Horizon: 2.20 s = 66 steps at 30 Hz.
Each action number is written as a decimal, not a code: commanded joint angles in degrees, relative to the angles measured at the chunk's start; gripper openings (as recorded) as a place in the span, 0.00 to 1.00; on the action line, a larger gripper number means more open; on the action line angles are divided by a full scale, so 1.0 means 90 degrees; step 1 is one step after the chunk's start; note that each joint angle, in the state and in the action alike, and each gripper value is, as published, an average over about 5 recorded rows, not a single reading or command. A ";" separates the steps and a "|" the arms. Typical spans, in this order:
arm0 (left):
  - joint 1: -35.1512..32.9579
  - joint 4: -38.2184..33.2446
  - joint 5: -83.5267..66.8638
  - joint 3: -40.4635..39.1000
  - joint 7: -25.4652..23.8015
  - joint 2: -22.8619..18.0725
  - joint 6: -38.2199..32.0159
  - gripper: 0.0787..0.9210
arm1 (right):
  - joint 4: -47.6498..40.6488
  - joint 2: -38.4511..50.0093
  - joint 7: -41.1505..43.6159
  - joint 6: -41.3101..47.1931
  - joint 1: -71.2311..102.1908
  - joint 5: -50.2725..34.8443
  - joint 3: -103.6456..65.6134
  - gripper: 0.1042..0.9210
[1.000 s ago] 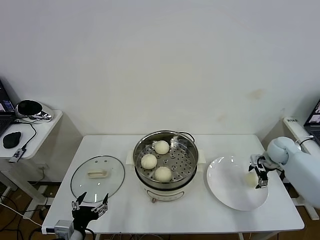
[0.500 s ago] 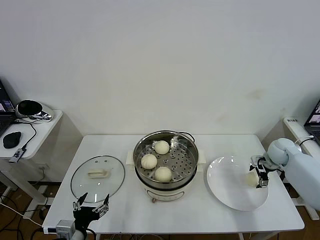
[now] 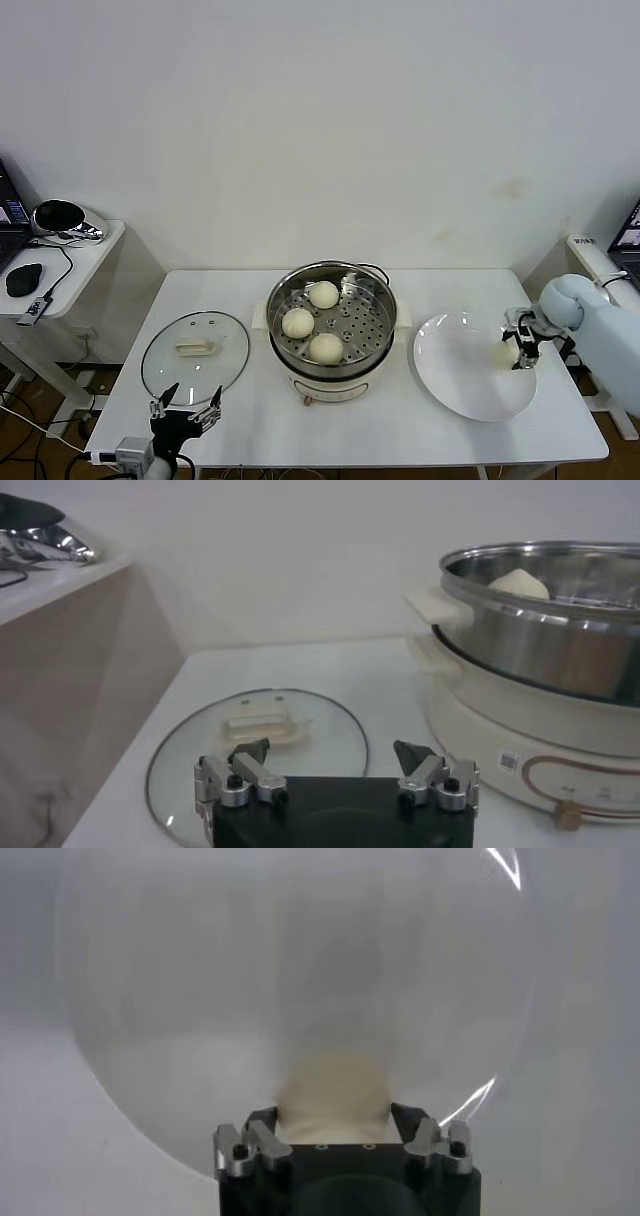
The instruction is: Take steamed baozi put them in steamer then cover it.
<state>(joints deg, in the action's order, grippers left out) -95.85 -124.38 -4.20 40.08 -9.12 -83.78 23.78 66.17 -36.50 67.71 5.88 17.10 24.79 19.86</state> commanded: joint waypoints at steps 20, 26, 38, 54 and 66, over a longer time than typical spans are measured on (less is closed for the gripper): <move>0.0357 -0.0091 -0.0170 0.0075 -0.0019 0.0094 0.0088 0.88 | 0.1426 -0.0341 0.0526 0.1582 -0.6039 -0.4677 0.4683 0.66; 0.0348 -0.0159 -0.0152 0.0150 -0.0002 0.0109 0.0071 0.88 | 0.1282 -0.1268 0.0462 0.1894 -0.6796 -0.5424 0.5603 0.66; 0.0350 -0.0231 -0.0172 0.0271 0.0020 0.0247 0.0054 0.88 | 0.1043 -0.2739 0.0136 0.2518 -0.6355 -0.5990 0.5826 0.66; 0.0423 -0.0102 -0.0225 0.0267 0.0018 0.0212 0.0064 0.88 | 0.0632 -0.3230 -0.0281 0.2741 -0.5011 -0.5082 0.5860 0.66; 0.0523 0.0093 -0.0232 0.0295 -0.0005 0.0218 0.0066 0.88 | 0.0565 -0.3012 -0.0413 0.2786 -0.4625 -0.4674 0.5748 0.66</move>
<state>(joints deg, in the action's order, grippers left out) -91.43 -124.11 -6.31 42.73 -9.03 -81.93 24.33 71.92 -63.08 64.82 30.37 -27.40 -19.44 71.35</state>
